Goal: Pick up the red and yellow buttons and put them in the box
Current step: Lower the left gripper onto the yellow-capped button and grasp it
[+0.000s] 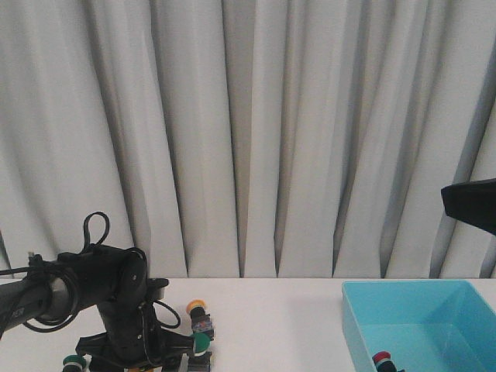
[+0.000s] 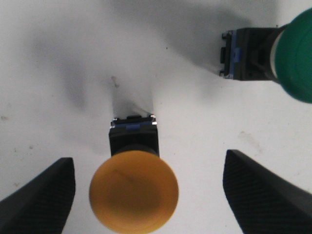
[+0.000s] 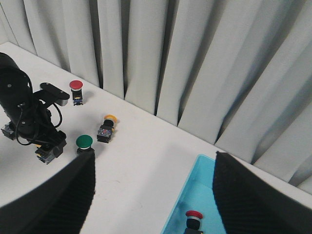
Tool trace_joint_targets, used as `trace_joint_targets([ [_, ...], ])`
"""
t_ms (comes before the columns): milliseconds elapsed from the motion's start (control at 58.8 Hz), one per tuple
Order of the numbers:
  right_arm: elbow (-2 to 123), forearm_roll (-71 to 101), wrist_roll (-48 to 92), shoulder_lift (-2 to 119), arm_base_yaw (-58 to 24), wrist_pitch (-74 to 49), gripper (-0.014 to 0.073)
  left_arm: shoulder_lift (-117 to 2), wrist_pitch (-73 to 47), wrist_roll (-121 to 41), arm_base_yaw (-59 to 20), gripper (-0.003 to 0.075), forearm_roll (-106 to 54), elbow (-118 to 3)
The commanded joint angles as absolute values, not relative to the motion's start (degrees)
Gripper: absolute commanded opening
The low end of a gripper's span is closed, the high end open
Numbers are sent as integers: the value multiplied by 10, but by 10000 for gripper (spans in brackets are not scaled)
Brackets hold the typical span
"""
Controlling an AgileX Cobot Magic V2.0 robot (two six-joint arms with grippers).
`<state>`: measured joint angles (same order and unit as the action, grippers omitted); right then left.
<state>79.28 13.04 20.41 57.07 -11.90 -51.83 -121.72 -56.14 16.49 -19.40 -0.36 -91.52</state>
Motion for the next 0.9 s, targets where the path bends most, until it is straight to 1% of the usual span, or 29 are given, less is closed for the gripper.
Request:
trace_joint_targets([
  [0, 808, 134, 203, 566, -121, -484, 487, -1186, -548, 166, -194, 592, -7, -932],
  [714, 808, 134, 203, 566, -121, -488, 487, -1186, -563, 167, -190, 473, -7, -932],
  [782, 808, 134, 203, 565, -121, -489, 487, -1186, -563, 167, -186, 456, -7, -932],
  [884, 808, 134, 203, 565, -121, -489, 487, -1186, -568, 167, -184, 407, -7, -932],
])
